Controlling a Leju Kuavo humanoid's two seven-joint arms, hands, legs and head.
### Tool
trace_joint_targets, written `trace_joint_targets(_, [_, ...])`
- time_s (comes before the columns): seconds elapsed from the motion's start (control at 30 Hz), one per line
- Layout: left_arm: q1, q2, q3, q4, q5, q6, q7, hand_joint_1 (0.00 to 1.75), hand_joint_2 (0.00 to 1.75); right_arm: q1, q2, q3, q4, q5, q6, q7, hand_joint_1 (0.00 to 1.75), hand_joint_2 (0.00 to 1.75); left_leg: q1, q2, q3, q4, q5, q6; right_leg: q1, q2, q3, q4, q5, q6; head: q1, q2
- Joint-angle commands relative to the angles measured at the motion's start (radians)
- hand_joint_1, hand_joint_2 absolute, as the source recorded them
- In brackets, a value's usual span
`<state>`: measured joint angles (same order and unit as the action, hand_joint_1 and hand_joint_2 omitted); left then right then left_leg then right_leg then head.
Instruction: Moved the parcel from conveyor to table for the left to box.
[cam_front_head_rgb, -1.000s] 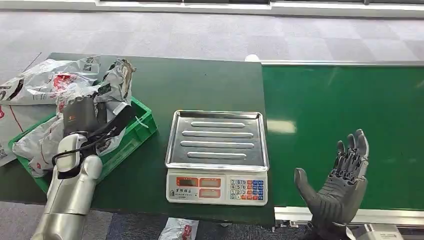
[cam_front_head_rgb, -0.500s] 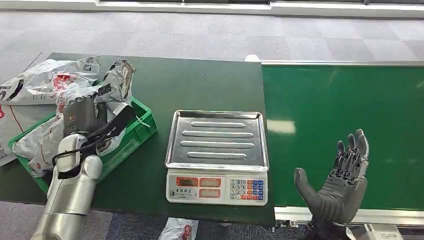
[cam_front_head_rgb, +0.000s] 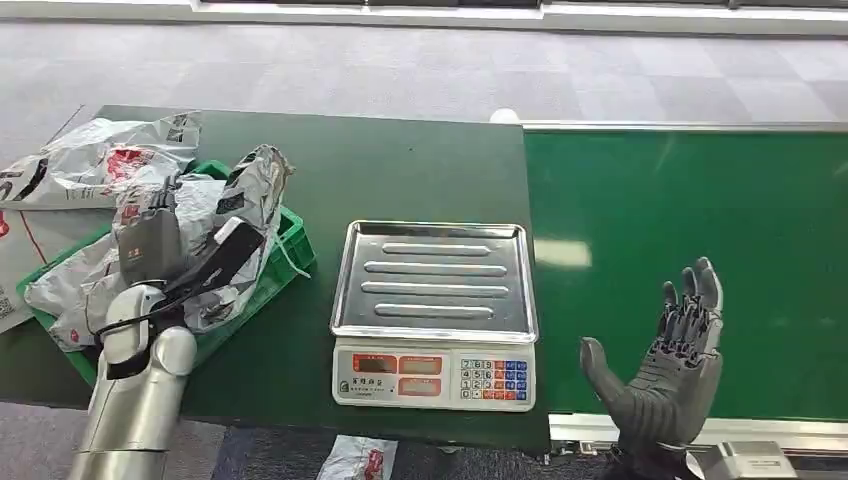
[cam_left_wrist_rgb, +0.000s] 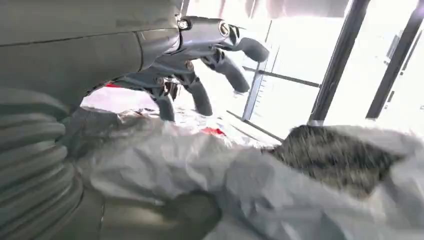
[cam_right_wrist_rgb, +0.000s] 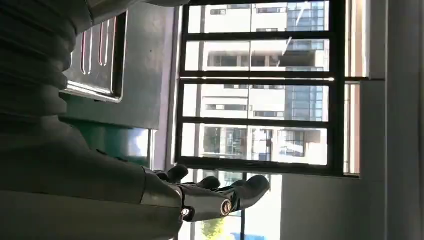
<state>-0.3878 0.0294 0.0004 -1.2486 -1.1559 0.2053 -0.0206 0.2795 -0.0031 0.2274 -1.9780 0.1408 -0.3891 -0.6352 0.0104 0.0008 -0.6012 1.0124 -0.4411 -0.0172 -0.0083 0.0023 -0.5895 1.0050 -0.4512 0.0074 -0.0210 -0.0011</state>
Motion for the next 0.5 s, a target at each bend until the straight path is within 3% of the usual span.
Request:
trace_joint_targets(0.03, [-0.013,-0.01,0.036,0.019,-0.003,-0.017,0.002,0.0,1.75,-0.013,-0.001,-0.003,0.052,-0.003,-0.005,-0.001,0.0,1.75,0.0,0.0,0.001,-0.001,0.0,0.0,0.0,0.0,0.001,-0.001,0.0,0.0,0.0,0.0])
trace_joint_targets(0.33, [-0.013,-0.025,0.056,0.001,0.023,-0.032,-0.009,0.0,1.75,-0.009,-0.007,-0.002,0.041,-0.003,-0.013,0.003,0.0,1.75,0.0,0.0,0.003,-0.003,0.0,0.001,0.0,0.0,0.002,-0.002,0.0,0.0,0.0,0.0])
trace_joint_targets(0.5, [0.021,-0.058,0.07,-0.095,0.214,-0.045,-0.091,0.0,1.75,0.009,-0.014,0.002,0.03,-0.008,-0.034,0.001,0.0,1.75,0.0,0.0,0.002,-0.001,0.0,0.001,0.0,0.0,0.002,-0.002,0.0,0.0,0.0,0.0])
